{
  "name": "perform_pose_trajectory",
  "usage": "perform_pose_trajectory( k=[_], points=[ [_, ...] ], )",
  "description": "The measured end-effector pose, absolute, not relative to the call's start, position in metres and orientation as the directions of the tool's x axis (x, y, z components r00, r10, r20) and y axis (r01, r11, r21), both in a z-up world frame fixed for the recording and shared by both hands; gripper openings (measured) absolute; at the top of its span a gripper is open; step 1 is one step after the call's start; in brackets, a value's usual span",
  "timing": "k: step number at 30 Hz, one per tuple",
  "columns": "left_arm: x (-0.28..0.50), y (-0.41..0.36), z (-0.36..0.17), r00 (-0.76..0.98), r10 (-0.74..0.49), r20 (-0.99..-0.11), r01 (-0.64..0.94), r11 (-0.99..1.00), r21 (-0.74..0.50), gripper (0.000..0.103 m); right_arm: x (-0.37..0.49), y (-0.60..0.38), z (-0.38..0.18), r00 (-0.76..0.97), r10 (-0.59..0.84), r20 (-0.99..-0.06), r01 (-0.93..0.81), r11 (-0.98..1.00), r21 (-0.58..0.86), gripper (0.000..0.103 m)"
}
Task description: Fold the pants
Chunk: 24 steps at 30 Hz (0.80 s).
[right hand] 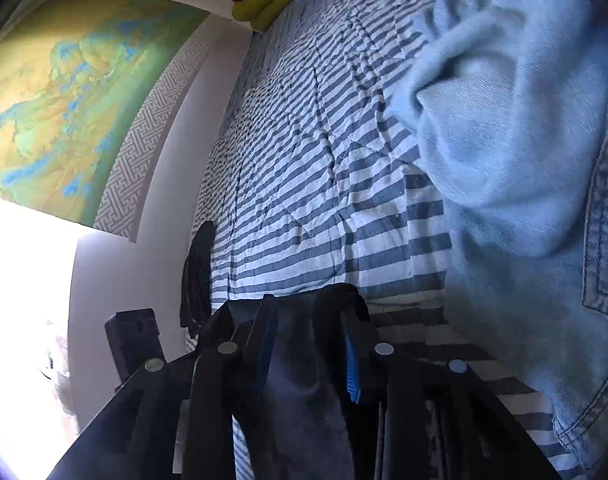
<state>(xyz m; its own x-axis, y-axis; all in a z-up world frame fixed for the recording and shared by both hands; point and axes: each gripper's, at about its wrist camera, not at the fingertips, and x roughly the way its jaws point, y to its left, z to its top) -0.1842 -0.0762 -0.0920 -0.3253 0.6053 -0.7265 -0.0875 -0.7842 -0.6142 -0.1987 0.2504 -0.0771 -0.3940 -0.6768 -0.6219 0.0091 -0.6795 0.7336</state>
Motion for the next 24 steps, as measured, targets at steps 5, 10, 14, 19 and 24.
perform_pose_trajectory(
  k=[5, 10, 14, 19, 24],
  points=[
    [-0.177, -0.082, -0.092, -0.321, 0.612, -0.723, -0.081, -0.778, -0.622, 0.004, -0.213, 0.262, -0.105, -0.377, -0.688, -0.62, -0.152, -0.615, 0.774, 0.008],
    [-0.172, -0.085, -0.087, -0.323, 0.609, -0.724, -0.092, -0.782, -0.616, 0.004, -0.206, 0.267, -0.072, -0.417, -0.526, -0.741, -0.12, -0.776, 0.619, 0.018],
    [-0.171, -0.081, -0.085, -0.326, 0.608, -0.724, -0.107, -0.785, -0.61, 0.004, -0.204, 0.255, -0.027, -0.494, -0.444, -0.747, 0.038, -0.87, 0.492, 0.019],
    [-0.158, -0.072, -0.068, -0.354, 0.606, -0.713, -0.158, -0.79, -0.593, 0.004, -0.229, 0.21, -0.046, -0.328, -0.536, -0.778, 0.174, -0.844, 0.508, 0.019],
    [-0.129, -0.059, -0.04, -0.361, 0.613, -0.703, -0.259, -0.79, -0.556, 0.004, -0.241, 0.198, -0.081, -0.345, -0.125, -0.93, 0.155, -0.985, 0.075, 0.005]
  ],
)
